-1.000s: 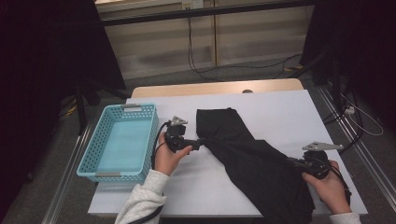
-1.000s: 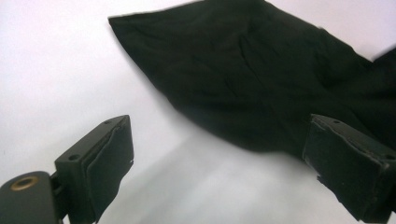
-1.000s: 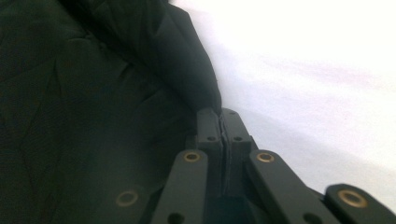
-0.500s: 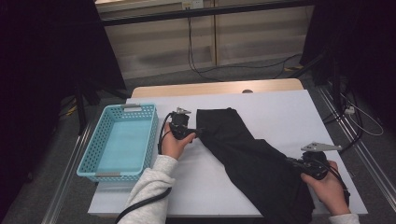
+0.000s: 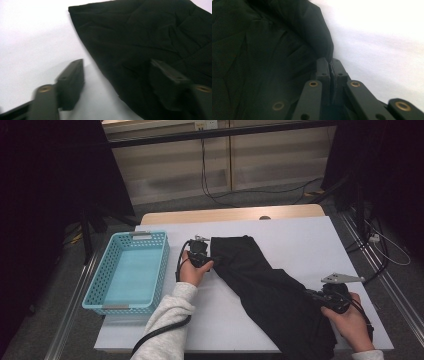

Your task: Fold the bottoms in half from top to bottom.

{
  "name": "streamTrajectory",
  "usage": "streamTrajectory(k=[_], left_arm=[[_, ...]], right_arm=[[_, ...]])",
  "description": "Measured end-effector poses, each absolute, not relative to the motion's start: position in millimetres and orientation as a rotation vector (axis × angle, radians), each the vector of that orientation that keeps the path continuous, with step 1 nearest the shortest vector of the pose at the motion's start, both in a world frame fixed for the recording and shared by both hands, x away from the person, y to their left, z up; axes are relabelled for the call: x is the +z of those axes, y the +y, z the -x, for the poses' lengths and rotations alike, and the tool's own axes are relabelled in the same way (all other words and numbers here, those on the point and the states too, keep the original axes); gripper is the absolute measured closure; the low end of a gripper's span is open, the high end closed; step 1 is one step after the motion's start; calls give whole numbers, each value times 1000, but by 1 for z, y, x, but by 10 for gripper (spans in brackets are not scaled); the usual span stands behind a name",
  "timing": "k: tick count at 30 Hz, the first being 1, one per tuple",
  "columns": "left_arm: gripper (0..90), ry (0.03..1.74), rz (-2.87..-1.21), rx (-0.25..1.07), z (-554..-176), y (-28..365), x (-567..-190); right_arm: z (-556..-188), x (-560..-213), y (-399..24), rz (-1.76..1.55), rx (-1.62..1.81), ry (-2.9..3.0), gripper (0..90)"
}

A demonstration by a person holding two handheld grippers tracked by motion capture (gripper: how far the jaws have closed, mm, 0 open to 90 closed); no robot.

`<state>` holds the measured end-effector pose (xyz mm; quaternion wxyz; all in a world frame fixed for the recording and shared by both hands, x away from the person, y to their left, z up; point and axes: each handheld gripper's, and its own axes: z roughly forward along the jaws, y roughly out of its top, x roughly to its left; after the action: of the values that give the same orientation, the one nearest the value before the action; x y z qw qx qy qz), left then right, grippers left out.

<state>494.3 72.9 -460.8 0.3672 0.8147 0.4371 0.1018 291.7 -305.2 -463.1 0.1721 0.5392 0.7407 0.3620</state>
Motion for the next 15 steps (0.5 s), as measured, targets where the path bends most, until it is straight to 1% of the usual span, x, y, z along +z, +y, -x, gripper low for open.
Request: streamTrajectory(k=[5,8,10,13,15], left_arm=[[553,1111,-2118,243,-492,67,-459],[651,1110,-2116,278,-488,64,-459],[733,1115,-2120,260,-488,63,-459],[820,1123,-2118,251,-487,59,-458],[846,1120,-2124,255,-486,57,-458]], right_arm=[[-292,-463,-304,-1527,1030,2103,868],[-292,-463,-303,-1523,1034,2108,867],[-292,-463,-302,-1520,1032,2113,865],[-292,-463,-301,-1515,1032,2119,865],[-292,-463,-300,-1513,1035,2120,863]])
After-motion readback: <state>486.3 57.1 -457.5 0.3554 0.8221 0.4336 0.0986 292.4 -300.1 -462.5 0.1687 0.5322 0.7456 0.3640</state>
